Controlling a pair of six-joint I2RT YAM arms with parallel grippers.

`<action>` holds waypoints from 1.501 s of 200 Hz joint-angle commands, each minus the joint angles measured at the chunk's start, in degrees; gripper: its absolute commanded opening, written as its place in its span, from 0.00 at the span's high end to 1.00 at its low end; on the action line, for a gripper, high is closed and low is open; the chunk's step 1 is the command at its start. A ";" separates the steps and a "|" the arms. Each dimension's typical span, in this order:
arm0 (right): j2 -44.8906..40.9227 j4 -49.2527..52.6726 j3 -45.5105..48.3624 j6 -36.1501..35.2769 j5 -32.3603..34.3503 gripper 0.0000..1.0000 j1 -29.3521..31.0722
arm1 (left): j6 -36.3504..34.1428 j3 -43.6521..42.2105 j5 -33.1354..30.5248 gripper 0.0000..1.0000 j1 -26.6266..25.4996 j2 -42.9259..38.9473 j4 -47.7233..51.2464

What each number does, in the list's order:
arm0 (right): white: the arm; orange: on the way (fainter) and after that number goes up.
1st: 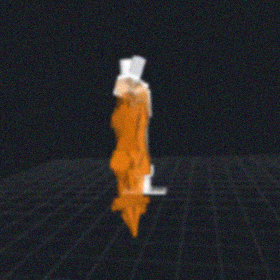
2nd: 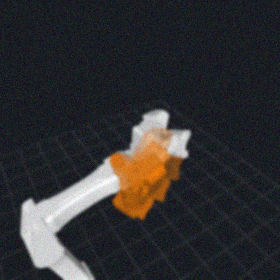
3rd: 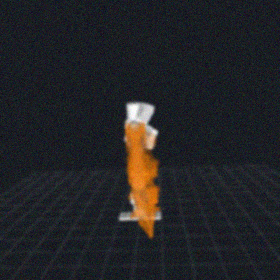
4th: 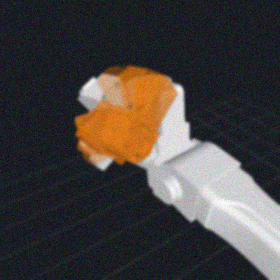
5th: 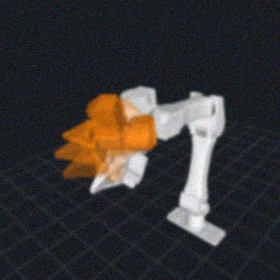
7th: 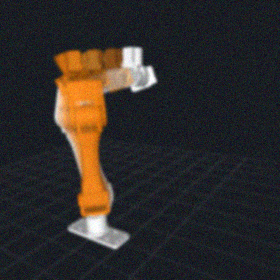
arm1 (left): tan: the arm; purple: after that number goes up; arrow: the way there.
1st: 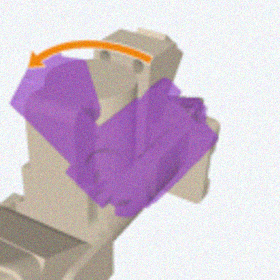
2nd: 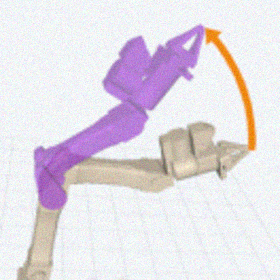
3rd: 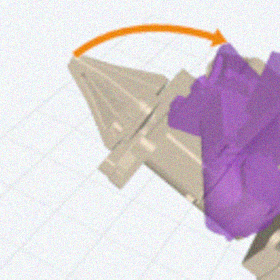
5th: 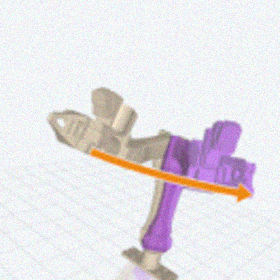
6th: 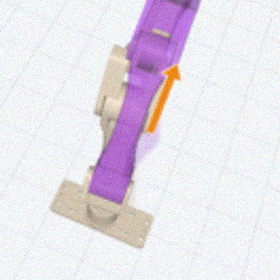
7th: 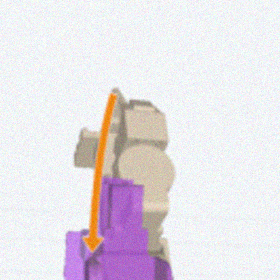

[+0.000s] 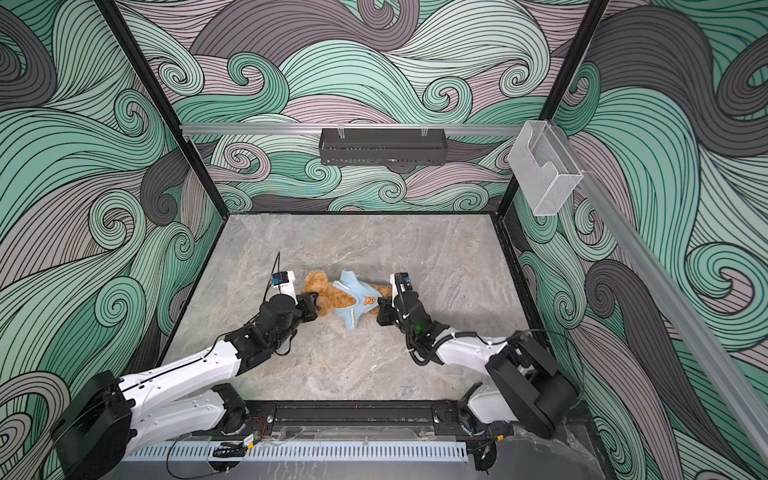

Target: Dress the teddy bear

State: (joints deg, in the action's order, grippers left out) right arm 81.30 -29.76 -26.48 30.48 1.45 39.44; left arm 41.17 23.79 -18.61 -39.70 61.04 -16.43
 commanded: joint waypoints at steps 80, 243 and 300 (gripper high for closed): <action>-7.78 7.41 -6.34 -1.91 -44.49 0.57 -17.78 | -29.73 -2.44 14.39 1.00 2.24 3.28 -21.21; 4.75 15.69 -17.22 13.58 -51.51 0.64 -19.61 | -42.49 -2.07 19.23 1.00 2.17 0.42 -24.00; 4.83 14.08 -16.43 15.22 -49.52 0.88 -18.52 | -42.33 -1.60 18.28 1.00 2.17 1.19 -23.68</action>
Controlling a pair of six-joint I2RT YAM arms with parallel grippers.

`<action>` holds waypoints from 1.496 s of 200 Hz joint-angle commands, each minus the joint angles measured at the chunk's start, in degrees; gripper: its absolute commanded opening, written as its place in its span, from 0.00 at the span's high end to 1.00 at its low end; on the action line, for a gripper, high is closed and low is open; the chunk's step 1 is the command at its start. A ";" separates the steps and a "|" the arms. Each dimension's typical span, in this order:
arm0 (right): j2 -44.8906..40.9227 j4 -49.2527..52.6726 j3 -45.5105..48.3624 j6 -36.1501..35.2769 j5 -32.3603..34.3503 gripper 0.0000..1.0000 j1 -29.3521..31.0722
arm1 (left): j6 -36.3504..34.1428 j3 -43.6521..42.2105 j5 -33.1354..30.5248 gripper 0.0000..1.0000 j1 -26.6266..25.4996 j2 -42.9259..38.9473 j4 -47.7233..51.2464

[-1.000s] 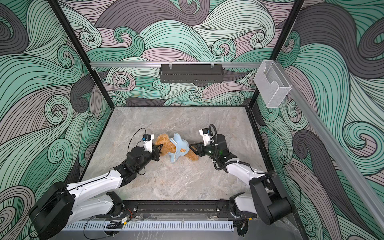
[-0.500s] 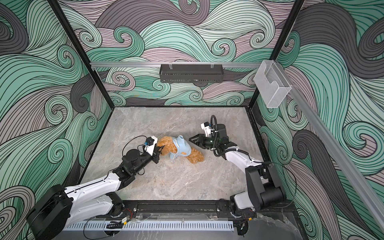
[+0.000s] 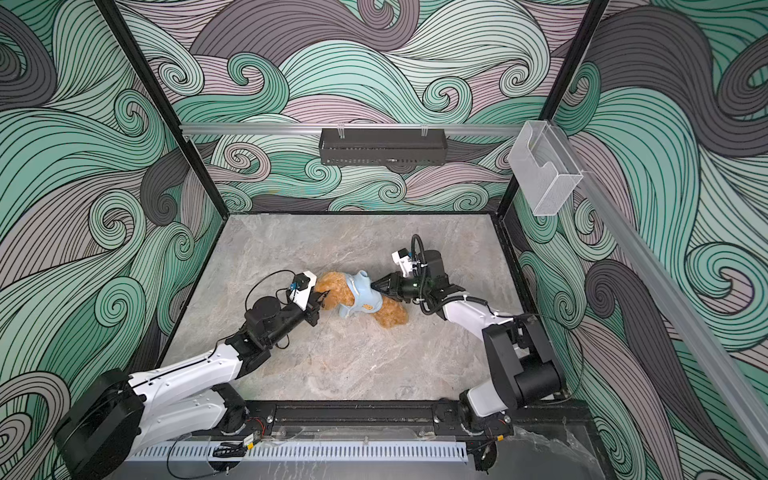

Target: Dress the teddy bear

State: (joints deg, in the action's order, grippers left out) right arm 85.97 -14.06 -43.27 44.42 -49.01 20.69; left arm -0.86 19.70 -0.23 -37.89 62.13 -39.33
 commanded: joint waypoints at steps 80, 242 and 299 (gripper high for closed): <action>-8.74 1.33 7.72 3.04 15.60 0.99 -3.30 | 4.25 1.65 -16.03 1.00 0.44 -2.47 4.47; -14.52 5.05 8.17 -16.36 21.07 1.00 2.79 | 21.18 13.06 -27.73 1.00 -0.10 1.39 30.05; -13.28 24.12 -1.47 -26.06 32.09 0.59 2.64 | 20.20 15.08 -8.61 1.00 -0.08 2.29 28.68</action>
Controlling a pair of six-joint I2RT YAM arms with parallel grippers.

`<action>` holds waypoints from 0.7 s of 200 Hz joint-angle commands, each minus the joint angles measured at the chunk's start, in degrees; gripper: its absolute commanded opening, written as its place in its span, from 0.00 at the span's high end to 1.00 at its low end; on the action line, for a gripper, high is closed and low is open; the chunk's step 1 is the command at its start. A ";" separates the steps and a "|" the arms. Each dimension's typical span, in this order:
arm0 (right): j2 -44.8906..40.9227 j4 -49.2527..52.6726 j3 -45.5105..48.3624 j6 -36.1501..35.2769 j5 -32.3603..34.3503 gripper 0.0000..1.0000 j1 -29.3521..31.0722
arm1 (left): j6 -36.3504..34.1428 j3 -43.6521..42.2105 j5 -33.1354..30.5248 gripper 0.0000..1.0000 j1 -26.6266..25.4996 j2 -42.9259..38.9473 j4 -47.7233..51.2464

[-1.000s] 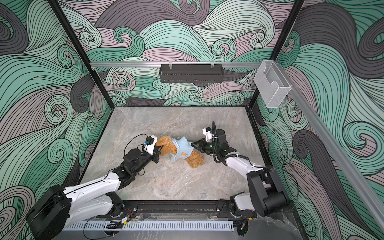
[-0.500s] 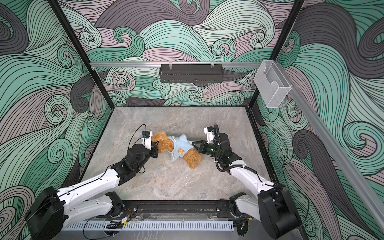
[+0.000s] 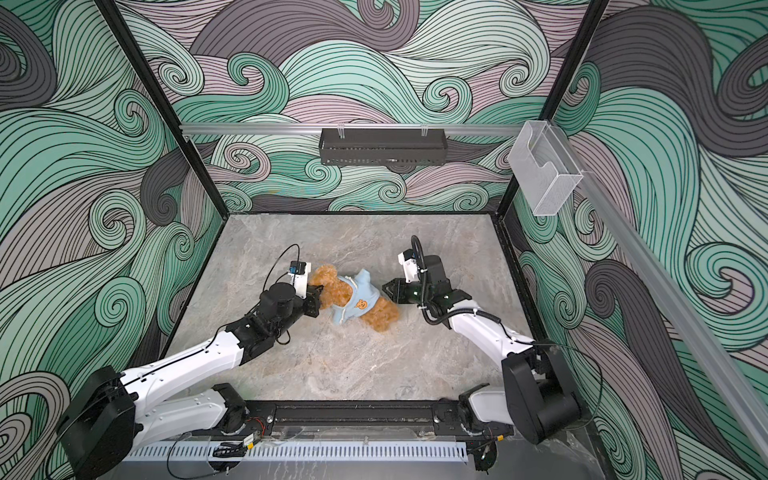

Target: Dress the teddy bear

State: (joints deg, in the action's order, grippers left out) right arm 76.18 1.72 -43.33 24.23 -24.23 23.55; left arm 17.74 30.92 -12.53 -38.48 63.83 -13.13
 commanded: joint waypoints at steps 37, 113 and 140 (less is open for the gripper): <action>-9.44 6.74 0.67 -9.22 6.14 0.54 0.09 | 7.89 4.17 4.99 1.00 0.61 -0.22 5.10; -8.91 -5.77 6.85 -8.21 3.57 0.58 10.53 | 25.96 11.75 3.15 1.00 0.92 -0.03 19.68; -10.23 -3.58 7.34 -10.32 4.78 0.57 10.60 | 37.93 12.40 8.63 1.00 5.84 -0.29 25.09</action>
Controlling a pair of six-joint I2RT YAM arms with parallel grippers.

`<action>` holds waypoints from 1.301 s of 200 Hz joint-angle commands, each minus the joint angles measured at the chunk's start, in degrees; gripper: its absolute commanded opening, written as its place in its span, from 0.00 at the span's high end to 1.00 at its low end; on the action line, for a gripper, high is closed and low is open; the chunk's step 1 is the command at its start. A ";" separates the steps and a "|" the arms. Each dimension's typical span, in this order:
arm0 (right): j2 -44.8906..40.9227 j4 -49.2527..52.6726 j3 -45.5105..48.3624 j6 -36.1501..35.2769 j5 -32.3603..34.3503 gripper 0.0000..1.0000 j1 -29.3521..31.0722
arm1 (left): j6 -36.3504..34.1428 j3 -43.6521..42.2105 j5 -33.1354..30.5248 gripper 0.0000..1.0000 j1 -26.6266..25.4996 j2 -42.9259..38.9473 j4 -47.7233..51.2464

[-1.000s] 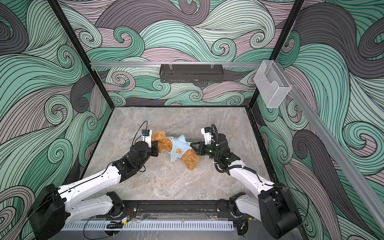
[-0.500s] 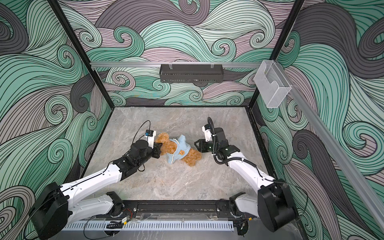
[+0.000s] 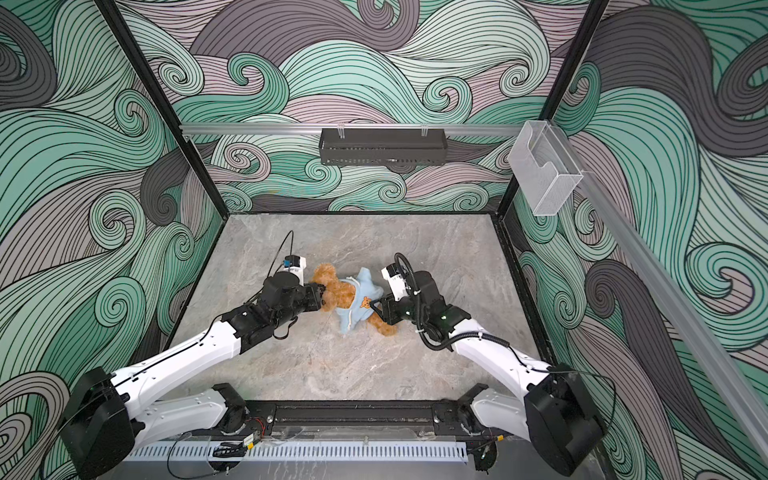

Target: Dress the teddy bear

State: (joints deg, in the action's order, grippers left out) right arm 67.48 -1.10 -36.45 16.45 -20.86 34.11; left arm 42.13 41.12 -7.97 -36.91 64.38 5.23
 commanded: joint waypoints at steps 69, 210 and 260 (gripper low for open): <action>5.67 2.74 -1.71 -1.44 5.91 0.56 0.08 | 24.74 3.15 25.86 0.99 11.50 5.64 3.03; 20.63 2.16 -3.46 4.65 5.04 0.68 -6.23 | -1.96 0.86 25.44 0.01 10.92 6.59 5.01; 21.39 2.22 -3.54 4.38 4.36 0.68 -6.77 | -14.97 -4.74 13.91 0.01 3.57 1.67 2.46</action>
State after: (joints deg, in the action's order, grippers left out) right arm 87.42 -0.27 -39.51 20.43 -17.02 27.88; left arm 37.78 37.54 13.96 -29.80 65.91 8.16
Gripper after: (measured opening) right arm 0.317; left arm 0.986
